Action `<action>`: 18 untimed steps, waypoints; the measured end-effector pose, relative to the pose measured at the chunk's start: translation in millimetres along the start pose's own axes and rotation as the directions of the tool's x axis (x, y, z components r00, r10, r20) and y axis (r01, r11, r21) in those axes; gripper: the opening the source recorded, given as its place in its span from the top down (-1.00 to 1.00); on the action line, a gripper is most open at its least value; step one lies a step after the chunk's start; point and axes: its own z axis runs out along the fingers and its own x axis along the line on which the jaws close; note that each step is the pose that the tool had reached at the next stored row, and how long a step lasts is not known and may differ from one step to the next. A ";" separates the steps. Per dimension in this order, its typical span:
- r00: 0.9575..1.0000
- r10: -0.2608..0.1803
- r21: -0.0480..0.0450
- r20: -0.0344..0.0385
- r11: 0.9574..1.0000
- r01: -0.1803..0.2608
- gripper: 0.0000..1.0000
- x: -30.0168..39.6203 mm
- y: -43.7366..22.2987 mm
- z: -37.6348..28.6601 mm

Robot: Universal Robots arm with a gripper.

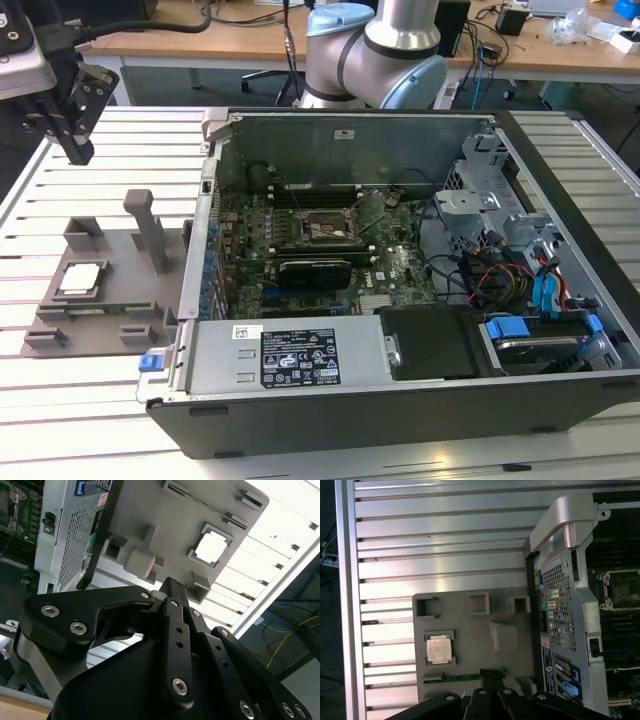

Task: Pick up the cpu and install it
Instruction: 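Reach for the cpu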

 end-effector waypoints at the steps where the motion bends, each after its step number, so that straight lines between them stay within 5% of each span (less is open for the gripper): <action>1: 1.000 0.000 0.000 0.000 1.000 0.000 0.79 1.0 -0.1 -0.1; 18: 1.000 0.000 0.000 0.000 1.000 0.000 0.79 19.0 -1.4 -0.5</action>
